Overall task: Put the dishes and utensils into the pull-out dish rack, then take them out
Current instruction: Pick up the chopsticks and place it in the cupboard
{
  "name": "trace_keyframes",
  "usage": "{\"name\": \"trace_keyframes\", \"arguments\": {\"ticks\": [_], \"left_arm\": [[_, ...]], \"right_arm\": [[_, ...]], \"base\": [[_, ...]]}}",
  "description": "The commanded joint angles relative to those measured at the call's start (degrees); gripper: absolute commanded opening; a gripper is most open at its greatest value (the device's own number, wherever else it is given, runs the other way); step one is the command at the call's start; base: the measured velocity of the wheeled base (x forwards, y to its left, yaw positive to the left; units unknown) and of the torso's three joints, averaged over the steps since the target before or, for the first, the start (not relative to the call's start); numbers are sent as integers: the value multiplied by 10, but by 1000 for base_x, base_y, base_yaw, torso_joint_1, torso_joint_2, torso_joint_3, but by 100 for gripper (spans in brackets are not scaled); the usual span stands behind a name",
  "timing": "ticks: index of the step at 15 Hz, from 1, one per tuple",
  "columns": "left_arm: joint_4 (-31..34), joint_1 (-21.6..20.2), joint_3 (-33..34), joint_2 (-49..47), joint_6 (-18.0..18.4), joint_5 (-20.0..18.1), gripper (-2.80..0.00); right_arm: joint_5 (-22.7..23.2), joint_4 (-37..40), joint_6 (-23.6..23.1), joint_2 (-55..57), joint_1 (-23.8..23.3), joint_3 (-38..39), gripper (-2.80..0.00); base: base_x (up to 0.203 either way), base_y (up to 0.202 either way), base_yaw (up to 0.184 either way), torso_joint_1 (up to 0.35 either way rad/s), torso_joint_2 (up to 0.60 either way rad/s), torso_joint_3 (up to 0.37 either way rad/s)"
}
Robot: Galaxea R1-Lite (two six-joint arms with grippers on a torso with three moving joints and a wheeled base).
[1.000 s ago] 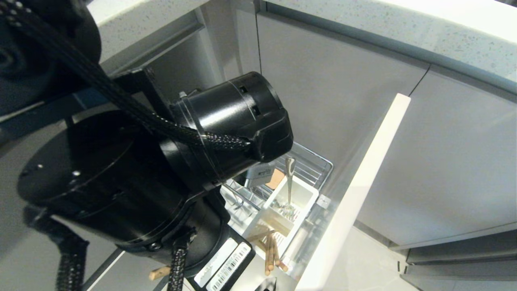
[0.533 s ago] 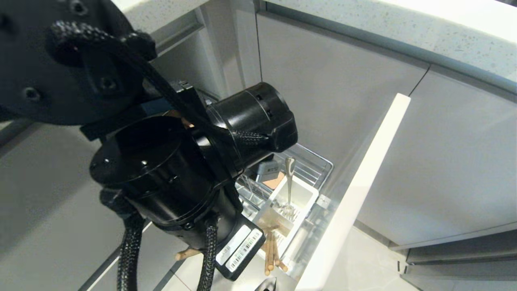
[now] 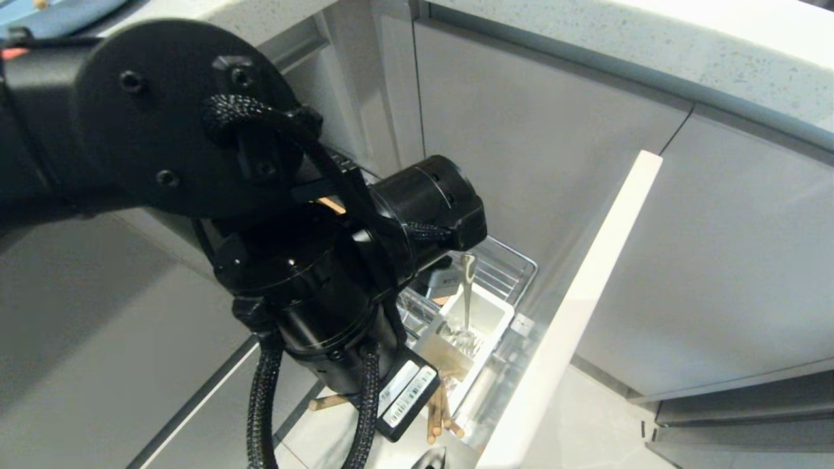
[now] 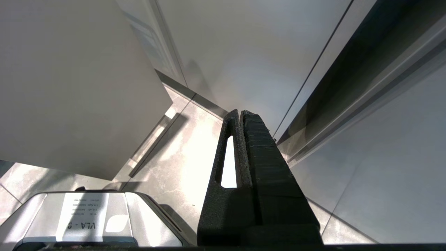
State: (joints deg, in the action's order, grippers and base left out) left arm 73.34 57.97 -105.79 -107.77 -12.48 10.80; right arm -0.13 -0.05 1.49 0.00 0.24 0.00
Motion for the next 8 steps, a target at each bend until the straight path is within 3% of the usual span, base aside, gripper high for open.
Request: {"name": "trace_keyframes", "arguments": {"ticks": [1,8], "left_arm": [[3,-3,-2,-13,-1,1,-280],[-14,-11,-8,-42,0,-1,-280]], "right_arm": [[0,0,0,0,0,1,-280],[0,0,0,0,0,0,-280]], "base": [[0,0,0,0,0,0],[0,0,0,0,0,0]]}}
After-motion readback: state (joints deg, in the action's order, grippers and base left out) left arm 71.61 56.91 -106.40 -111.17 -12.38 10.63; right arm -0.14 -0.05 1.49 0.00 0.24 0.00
